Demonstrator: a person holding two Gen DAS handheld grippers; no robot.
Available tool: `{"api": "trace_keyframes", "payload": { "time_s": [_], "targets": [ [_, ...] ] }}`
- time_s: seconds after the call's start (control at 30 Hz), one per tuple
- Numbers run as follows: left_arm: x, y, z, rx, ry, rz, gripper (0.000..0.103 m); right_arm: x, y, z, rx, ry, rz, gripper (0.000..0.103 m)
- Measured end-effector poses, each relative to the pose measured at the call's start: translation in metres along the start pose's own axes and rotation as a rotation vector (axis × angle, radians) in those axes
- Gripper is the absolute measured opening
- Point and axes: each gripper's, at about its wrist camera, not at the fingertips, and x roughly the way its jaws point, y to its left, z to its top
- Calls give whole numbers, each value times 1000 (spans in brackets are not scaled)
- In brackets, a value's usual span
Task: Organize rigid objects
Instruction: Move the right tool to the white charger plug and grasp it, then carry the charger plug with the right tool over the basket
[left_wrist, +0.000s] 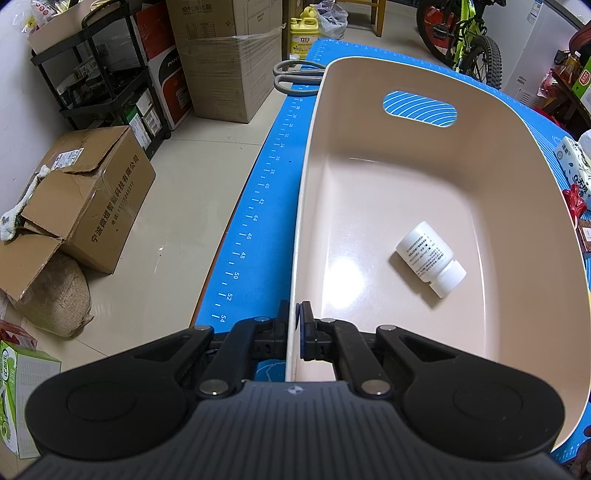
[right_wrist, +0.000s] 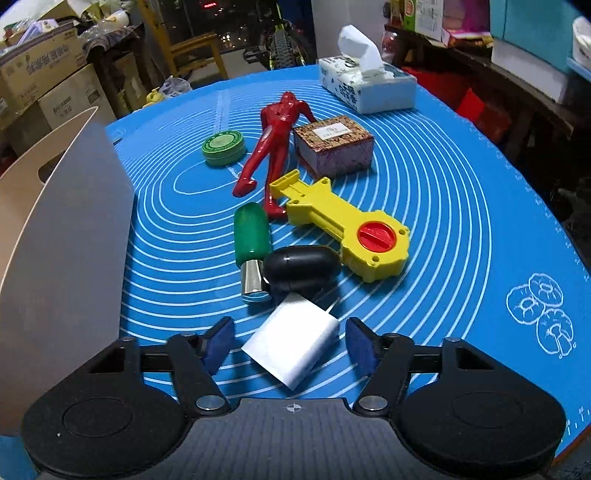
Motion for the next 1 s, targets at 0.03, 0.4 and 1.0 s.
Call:
{"api": "trace_keyframes", "payload": {
  "time_s": [0.03, 0.4, 1.0],
  "targets": [
    [0, 0, 0, -1, 0, 0, 6, -1, 1, -1, -9, -8, 1, 60],
    [0, -1, 0, -1, 0, 1, 6, -10, -14, -8, 4, -38, 34, 59],
    [3, -1, -2, -3, 0, 0, 6, -67, 5, 39, 3, -211, 164, 59]
  ]
}}
